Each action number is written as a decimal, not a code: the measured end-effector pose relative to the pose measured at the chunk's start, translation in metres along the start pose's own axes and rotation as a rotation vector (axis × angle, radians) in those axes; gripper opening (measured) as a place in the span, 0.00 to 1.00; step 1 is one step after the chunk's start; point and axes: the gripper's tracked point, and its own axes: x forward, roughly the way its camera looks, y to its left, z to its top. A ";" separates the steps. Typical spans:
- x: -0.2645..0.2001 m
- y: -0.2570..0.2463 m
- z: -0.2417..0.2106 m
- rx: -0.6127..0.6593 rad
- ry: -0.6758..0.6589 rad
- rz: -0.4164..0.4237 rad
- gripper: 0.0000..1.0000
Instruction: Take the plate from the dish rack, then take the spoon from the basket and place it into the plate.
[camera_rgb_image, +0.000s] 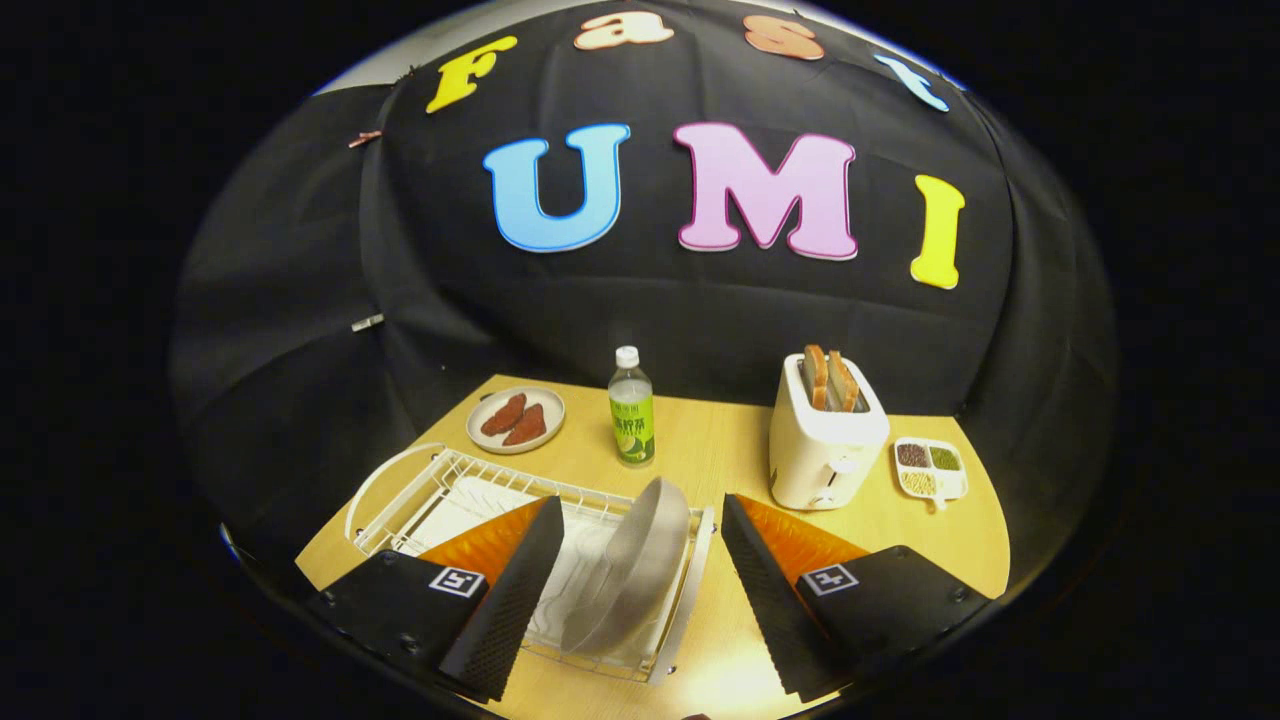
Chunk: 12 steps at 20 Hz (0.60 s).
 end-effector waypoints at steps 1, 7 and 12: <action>0.010 -0.002 -0.008 0.003 0.038 -0.018 0.98; 0.051 0.005 -0.051 0.113 0.242 -0.016 0.97; 0.065 0.003 -0.069 0.146 0.363 -0.063 0.54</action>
